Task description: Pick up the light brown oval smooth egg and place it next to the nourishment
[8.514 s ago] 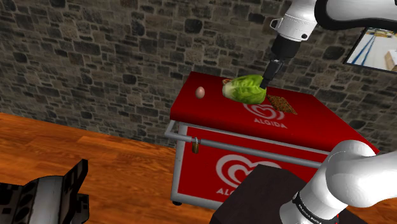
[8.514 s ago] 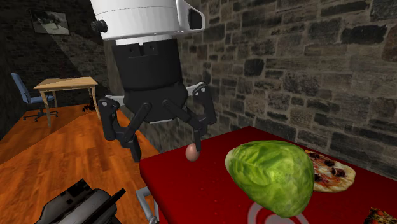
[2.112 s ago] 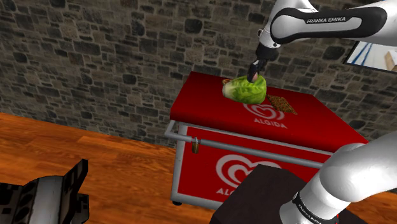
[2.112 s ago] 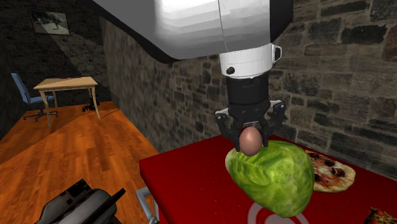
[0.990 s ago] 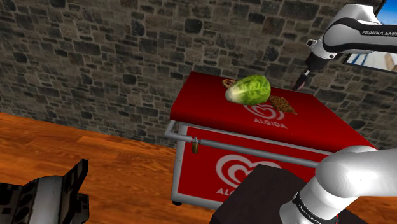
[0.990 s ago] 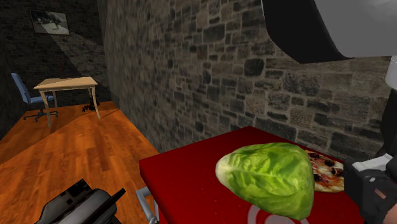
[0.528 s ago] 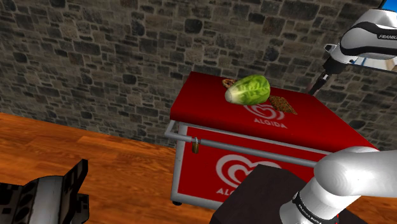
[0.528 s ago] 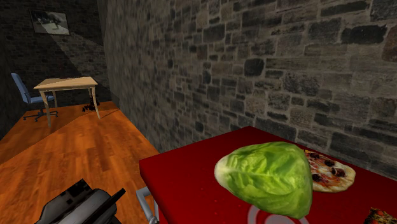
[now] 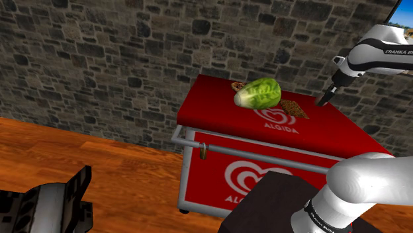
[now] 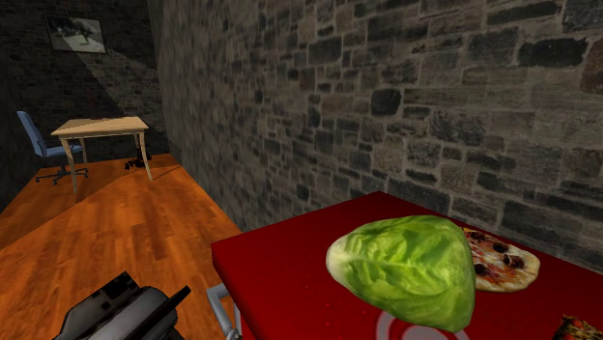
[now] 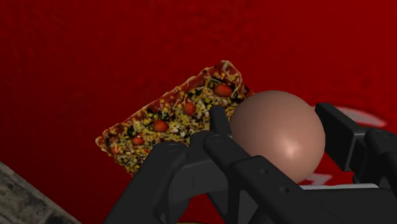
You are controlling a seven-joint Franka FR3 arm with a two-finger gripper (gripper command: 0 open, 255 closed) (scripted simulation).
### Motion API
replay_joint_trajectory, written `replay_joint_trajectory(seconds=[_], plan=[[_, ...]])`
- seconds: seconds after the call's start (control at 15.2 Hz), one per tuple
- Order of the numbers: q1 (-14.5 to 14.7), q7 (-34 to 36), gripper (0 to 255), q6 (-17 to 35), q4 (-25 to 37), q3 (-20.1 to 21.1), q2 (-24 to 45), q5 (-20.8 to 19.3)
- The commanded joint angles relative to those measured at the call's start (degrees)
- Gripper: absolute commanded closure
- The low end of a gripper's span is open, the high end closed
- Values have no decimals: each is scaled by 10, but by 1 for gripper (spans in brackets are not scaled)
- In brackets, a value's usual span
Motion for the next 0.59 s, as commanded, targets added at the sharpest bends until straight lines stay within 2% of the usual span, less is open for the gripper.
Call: replay_joint_trajectory(seconds=[0.0, 0.53], plan=[[-2, 2, 255, 15, -15, -4, 0, -4], [-9, 5, 255, 78, -70, -24, 8, -22]])
